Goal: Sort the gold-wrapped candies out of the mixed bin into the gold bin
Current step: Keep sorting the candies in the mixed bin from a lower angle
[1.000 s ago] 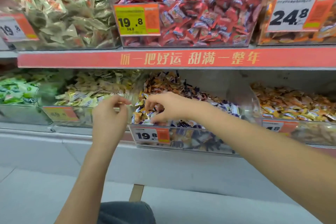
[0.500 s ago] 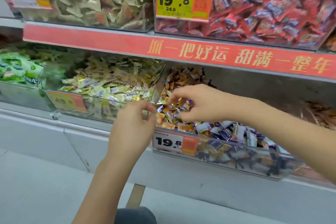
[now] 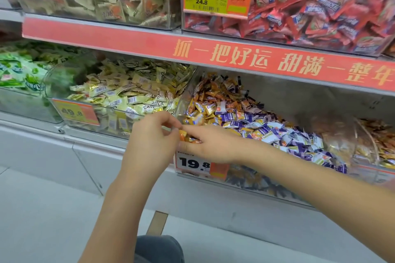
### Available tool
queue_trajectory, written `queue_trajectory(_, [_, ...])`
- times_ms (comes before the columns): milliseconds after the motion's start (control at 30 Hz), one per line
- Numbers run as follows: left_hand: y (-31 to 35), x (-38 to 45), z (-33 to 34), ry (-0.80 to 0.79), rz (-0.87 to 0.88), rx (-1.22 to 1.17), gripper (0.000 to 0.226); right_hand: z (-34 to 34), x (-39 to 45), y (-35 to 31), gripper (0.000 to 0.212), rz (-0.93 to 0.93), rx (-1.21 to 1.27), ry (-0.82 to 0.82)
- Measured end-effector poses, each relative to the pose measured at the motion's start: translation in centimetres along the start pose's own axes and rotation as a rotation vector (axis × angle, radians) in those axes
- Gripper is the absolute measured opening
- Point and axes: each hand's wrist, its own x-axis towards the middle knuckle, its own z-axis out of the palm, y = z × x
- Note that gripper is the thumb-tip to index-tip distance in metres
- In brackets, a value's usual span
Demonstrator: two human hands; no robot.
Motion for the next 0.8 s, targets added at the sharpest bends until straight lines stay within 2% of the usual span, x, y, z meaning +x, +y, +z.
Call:
queue_trajectory(67, [0.1,0.1,0.0,0.007,0.001,0.004,0.018,0.2,-0.1,0.0,0.035,-0.007,0.053,0.023])
queue_trajectory(167, [0.2,0.0,0.1,0.023,0.000,0.007,0.016,0.4,0.4,0.4,0.044,-0.026,0.170,0.016])
queue_trajectory(267, [0.2,0.0,0.1,0.041,-0.005,0.011,0.016,0.2,0.8,1.2,0.039,-0.101,0.276,0.019])
queue_trajectory(367, [0.3,0.1,0.1,0.052,0.025,0.032,0.016,-1.0,0.6,2.5,0.031,-0.092,0.318,-0.051])
queue_trajectory(433, [0.4,0.1,0.1,0.074,0.045,0.054,0.016,-1.8,0.3,3.1,0.033,-0.063,0.324,-0.064])
queue_trajectory(500, [0.5,0.0,0.3,0.144,0.117,0.106,0.014,-2.7,0.2,3.5,0.028,-0.036,0.345,-0.012])
queue_trajectory(567, [0.7,0.1,0.6,0.252,0.277,0.166,0.012,-3.6,0.3,4.1,0.022,0.014,0.418,0.082])
queue_trajectory(633, [0.9,0.5,1.0,0.285,0.390,0.184,0.010,-4.5,0.0,4.7,0.028,0.060,0.513,0.146])
queue_trajectory(733, [1.1,1.3,2.0,0.181,0.429,0.122,0.010,-4.7,-0.9,5.9,0.049,0.185,0.627,0.188])
queue_trajectory(800, [1.6,1.5,2.6,0.055,0.363,-0.004,0.017,-4.7,-1.2,6.1,0.045,0.241,0.693,0.223])
